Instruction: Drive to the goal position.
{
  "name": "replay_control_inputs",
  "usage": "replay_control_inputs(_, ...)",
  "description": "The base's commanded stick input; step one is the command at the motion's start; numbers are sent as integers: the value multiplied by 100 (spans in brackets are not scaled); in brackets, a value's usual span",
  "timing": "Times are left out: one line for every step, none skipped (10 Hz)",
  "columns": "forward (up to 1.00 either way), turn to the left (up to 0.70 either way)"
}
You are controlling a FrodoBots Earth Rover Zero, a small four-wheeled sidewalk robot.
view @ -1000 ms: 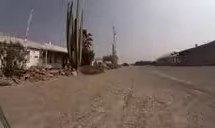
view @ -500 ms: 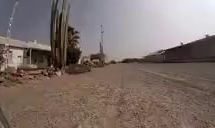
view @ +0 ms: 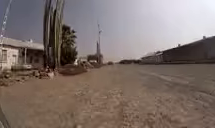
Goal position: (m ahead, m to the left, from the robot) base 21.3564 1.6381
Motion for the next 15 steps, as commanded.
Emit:
replay_control_inputs(100, 0)
replay_control_inputs(100, 0)
replay_control_inputs(100, 0)
replay_control_inputs(100, 0)
replay_control_inputs(100, 0)
replay_control_inputs(100, 0)
replay_control_inputs(100, 0)
replay_control_inputs(100, 0)
replay_control_inputs(100, 0)
replay_control_inputs(100, 0)
replay_control_inputs(100, 0)
replay_control_inputs(100, 14)
replay_control_inputs(100, 27)
replay_control_inputs(100, 27)
replay_control_inputs(100, 27)
